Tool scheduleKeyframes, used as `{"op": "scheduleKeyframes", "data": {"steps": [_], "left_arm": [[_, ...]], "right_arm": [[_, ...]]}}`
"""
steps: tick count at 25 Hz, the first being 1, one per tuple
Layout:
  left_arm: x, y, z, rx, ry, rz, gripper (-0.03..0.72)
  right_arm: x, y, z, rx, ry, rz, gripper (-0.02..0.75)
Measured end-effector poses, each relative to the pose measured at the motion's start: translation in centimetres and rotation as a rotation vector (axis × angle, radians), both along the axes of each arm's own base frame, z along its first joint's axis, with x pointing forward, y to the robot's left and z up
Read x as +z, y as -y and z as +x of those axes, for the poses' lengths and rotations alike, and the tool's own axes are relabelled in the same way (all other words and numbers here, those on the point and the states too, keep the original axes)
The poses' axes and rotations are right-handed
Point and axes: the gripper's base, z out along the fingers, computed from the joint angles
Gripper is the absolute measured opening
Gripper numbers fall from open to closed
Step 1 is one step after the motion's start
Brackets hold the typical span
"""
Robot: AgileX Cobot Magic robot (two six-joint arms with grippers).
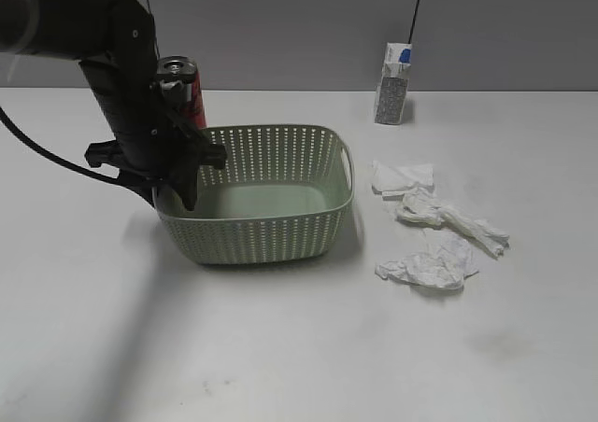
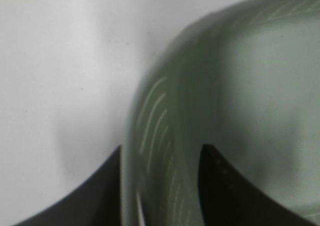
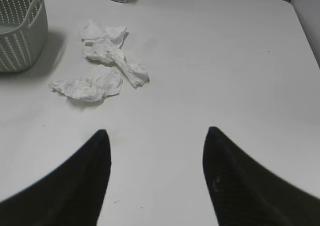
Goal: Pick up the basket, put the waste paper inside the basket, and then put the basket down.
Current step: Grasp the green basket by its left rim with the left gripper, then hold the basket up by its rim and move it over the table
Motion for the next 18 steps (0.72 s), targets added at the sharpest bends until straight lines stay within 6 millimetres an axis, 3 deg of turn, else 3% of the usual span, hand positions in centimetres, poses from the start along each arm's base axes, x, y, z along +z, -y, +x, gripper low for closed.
{"op": "scheduleKeyframes", "data": {"steps": [5, 7, 10, 14, 18], "left_arm": [[-0.1, 0.0, -0.1, 0.001, -0.012, 0.001, 0.106], [0.0, 0.0, -0.1, 0.012, -0.020, -0.006, 0.015], [1.0, -0.1, -0.6, 0.010, -0.038, -0.005, 0.000], [3.7, -0.5, -1.5, 0.033, 0.015, -0.042, 0.000], [4.7, -1.5, -4.2, 0.077, 0.051, -0.097, 0.000]], "right_arm": [[0.0, 0.0, 0.0, 0.000, 0.000, 0.000, 0.445], [0.0, 0.0, 0.0, 0.000, 0.000, 0.000, 0.445], [0.0, 0.0, 0.0, 0.000, 0.000, 0.000, 0.445], [0.0, 0.0, 0.0, 0.000, 0.000, 0.000, 0.445], [0.5, 0.0, 0.0, 0.000, 0.029, 0.006, 0.445]]}}
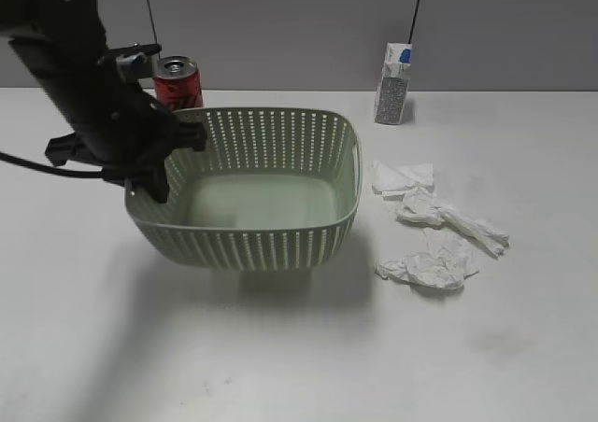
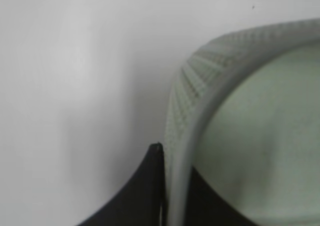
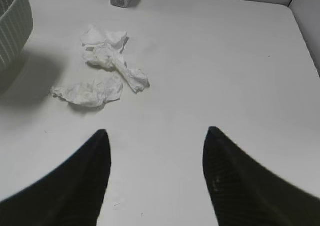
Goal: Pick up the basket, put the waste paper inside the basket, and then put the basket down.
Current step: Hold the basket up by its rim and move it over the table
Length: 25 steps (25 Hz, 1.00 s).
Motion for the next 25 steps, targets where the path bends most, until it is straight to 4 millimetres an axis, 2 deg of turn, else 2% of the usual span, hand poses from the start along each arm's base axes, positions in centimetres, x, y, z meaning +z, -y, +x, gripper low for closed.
{"op": "scheduleKeyframes", "data": {"steps": [3, 5, 8, 11, 16, 21, 25], "left_arm": [[-0.6, -1.0, -2.2, 0.024, 0.002, -0.010, 0.000], [-0.8, -1.4, -3.0, 0.030, 0.013, -0.010, 0.000], [-1.2, -1.8, -3.4, 0.026, 0.012, 0.003, 0.000], [-1.4, -1.8, -3.5, 0.027, 0.017, 0.006, 0.000], [-1.3, -1.8, -3.2, 0.032, 0.043, -0.002, 0.000], [-1.3, -1.7, -3.1, 0.036, 0.059, -0.009, 0.000], [-1.3, -1.7, -3.1, 0.039, 0.059, -0.012, 0.000]], "right_arm": [[1.4, 0.0, 0.2, -0.002, 0.077, 0.019, 0.445], [2.2, -0.3, 0.8, 0.008, 0.093, 0.052, 0.445], [3.0, -0.8, 3.0, 0.024, 0.001, 0.102, 0.445], [3.4, -1.2, 6.3, 0.021, -0.148, 0.109, 0.445], [3.1, -2.0, 13.3, 0.018, -0.399, 0.086, 0.445], [1.2, -3.3, 20.9, 0.082, -0.595, 0.079, 0.445], [-1.5, -5.4, 26.5, 0.157, -0.718, 0.052, 0.445]]}}
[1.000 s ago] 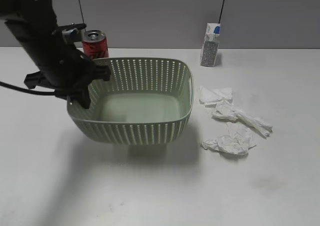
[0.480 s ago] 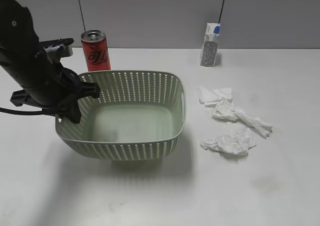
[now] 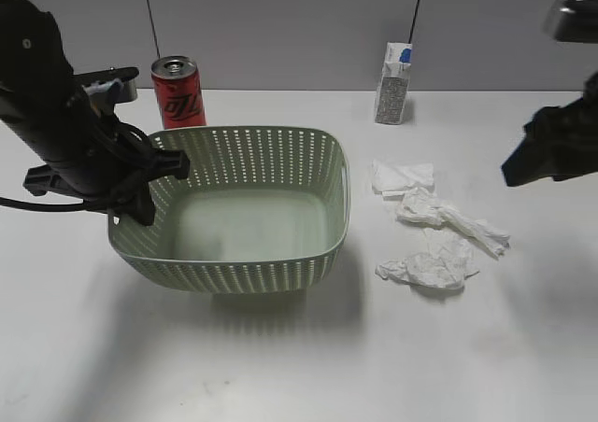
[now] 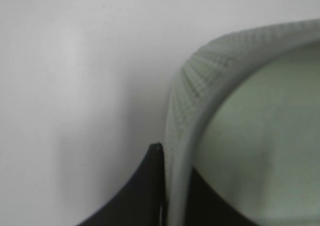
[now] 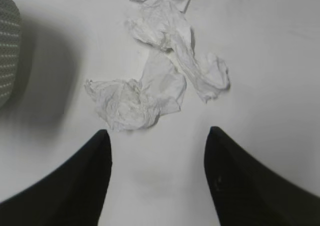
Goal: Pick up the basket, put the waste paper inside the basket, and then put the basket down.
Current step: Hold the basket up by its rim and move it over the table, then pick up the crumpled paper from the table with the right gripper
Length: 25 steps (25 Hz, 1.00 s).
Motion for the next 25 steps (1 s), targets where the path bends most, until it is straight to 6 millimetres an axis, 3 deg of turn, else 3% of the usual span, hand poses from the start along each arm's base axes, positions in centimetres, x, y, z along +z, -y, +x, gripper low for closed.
{"op": "scheduleKeyframes", "data": {"steps": [6, 10, 15, 20, 25], "left_arm": [[0.0, 0.0, 0.0, 0.000, 0.001, 0.000, 0.000], [0.0, 0.0, 0.0, 0.000, 0.001, 0.000, 0.000], [0.0, 0.0, 0.0, 0.000, -0.001, 0.000, 0.000], [0.0, -0.1, 0.0, 0.029, -0.009, 0.002, 0.000], [0.2, -0.4, 0.3, 0.042, -0.020, 0.058, 0.000]], "right_arm": [[-4.7, -4.1, 6.2, 0.171, -0.084, -0.130, 0.445], [-7.5, -5.0, 8.6, 0.211, -0.096, -0.192, 0.445], [-10.8, -4.8, 9.8, 0.241, -0.103, -0.262, 0.445], [-12.7, -4.8, 10.2, 0.249, -0.121, -0.279, 0.437], [-14.4, -4.8, 10.1, 0.253, -0.162, -0.284, 0.289]]}}
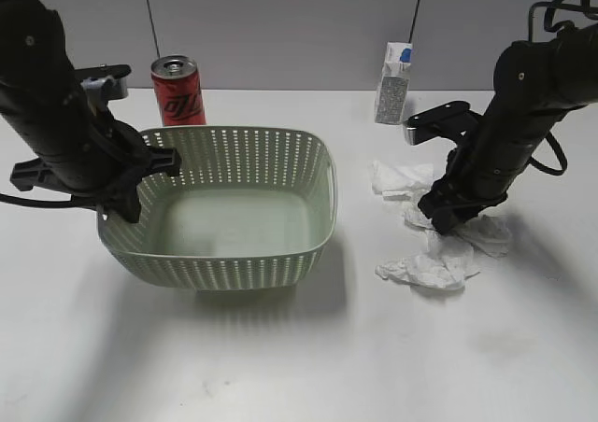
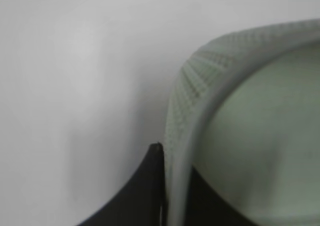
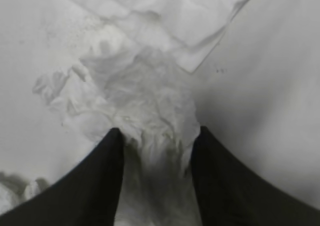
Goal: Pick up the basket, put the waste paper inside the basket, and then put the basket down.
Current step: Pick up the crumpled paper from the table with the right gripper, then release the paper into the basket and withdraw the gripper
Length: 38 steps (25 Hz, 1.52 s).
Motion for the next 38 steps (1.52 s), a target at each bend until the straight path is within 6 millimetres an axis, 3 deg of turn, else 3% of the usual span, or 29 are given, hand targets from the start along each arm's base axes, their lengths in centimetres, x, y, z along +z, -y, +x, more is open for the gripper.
{"op": "scheduleKeyframes", "data": {"steps": [3, 5, 9, 13, 17, 19, 22, 26, 28, 30, 34, 38], "left_arm": [[-0.3, -0.1, 0.1, -0.002, -0.011, 0.029, 0.000], [-0.8, -0.1, 0.2, -0.001, -0.024, 0.037, 0.000], [-1.7, -0.1, 0.3, 0.002, -0.048, 0.049, 0.000], [-2.1, -0.1, 0.4, 0.003, -0.060, 0.054, 0.000], [-2.1, 0.0, 0.5, 0.004, -0.051, 0.051, 0.000], [-2.1, 0.0, 0.5, 0.004, -0.050, 0.050, 0.000], [-2.1, 0.0, 0.5, 0.004, -0.049, 0.050, 0.000], [-2.1, 0.0, 0.5, 0.006, -0.050, 0.047, 0.000], [-2.1, 0.1, 0.5, 0.010, -0.052, 0.041, 0.000], [-2.1, 0.1, 0.5, 0.016, -0.055, 0.034, 0.000], [-2.1, 0.2, 0.5, 0.021, -0.058, 0.027, 0.000], [-2.1, 0.2, 0.4, 0.022, -0.059, 0.026, 0.000]], "right_arm": [[0.0, -0.1, 0.0, -0.010, -0.004, 0.012, 0.107], [0.2, -0.1, 0.0, -0.016, -0.003, 0.019, 0.029], [1.7, -0.4, -0.3, -0.038, -0.002, 0.054, -0.001], [6.6, -1.8, -1.1, -0.017, 0.100, 0.148, -0.005], [12.1, -6.5, -4.0, 0.141, 0.224, 0.245, -0.004], [13.9, -9.3, -5.6, 0.233, 0.263, 0.278, -0.004], [15.1, -13.2, -7.7, 0.340, 0.315, 0.325, -0.004], [14.7, -16.8, -9.3, 0.413, 0.378, 0.369, -0.003], [13.5, -17.4, -9.1, 0.415, 0.373, 0.363, 0.025], [12.1, -17.7, -8.8, 0.415, 0.344, 0.344, 0.152], [11.0, -17.7, -8.5, 0.449, 0.323, 0.292, 0.593], [13.1, -16.6, -8.6, 0.471, 0.329, 0.236, 0.580]]}}
